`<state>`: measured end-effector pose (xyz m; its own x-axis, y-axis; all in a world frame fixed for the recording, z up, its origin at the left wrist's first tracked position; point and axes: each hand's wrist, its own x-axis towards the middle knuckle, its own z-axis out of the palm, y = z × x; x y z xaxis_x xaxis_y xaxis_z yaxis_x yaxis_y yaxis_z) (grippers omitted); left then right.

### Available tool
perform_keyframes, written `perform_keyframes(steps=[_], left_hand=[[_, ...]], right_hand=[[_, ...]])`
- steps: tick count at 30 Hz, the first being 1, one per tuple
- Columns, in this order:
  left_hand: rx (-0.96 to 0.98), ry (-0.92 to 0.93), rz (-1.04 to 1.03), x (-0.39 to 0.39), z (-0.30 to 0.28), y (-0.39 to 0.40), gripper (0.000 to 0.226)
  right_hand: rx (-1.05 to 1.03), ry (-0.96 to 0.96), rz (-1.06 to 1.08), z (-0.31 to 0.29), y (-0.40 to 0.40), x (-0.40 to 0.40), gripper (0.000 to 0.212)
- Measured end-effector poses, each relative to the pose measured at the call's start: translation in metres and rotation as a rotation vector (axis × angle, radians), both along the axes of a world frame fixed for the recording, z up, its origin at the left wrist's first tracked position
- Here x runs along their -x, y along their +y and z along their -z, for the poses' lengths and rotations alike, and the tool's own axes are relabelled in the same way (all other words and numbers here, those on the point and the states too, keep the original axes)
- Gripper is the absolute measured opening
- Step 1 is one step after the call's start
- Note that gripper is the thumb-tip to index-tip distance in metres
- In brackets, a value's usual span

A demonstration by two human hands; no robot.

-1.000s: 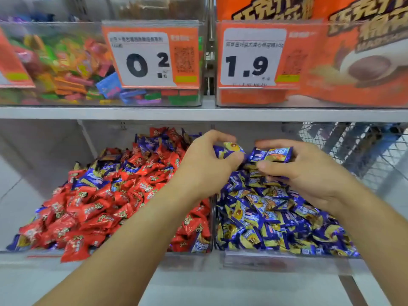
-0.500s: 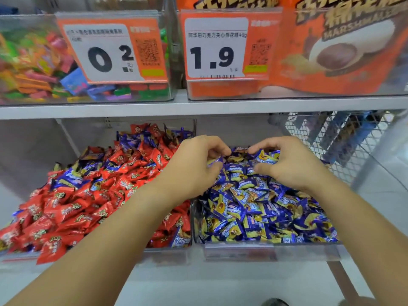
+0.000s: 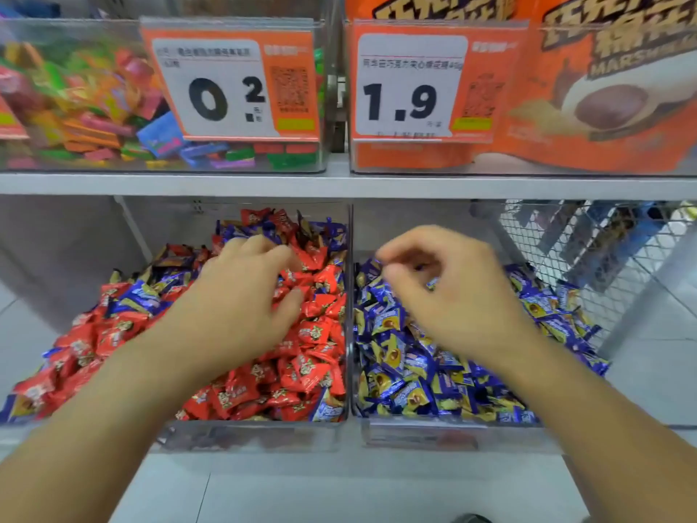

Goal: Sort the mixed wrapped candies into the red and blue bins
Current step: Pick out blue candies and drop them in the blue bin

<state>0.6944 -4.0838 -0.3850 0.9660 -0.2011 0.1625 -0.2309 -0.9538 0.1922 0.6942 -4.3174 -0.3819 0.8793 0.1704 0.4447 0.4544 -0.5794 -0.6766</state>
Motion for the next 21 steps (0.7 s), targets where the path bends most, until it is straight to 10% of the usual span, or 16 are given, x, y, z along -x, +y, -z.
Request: perform_keyframes(steps=[6, 21], left_hand=[[-0.260, 0.259, -0.261, 0.042, 0.036, 0.053, 0.111], [0.090, -0.033, -0.101, -0.004, 0.058, 0.132, 0.071]], right_hand=[[0.582, -0.035, -0.388, 0.029, 0.115, 0.037, 0.058], [0.873, 0.095, -0.300, 0.049, 0.171, -0.037, 0.067]])
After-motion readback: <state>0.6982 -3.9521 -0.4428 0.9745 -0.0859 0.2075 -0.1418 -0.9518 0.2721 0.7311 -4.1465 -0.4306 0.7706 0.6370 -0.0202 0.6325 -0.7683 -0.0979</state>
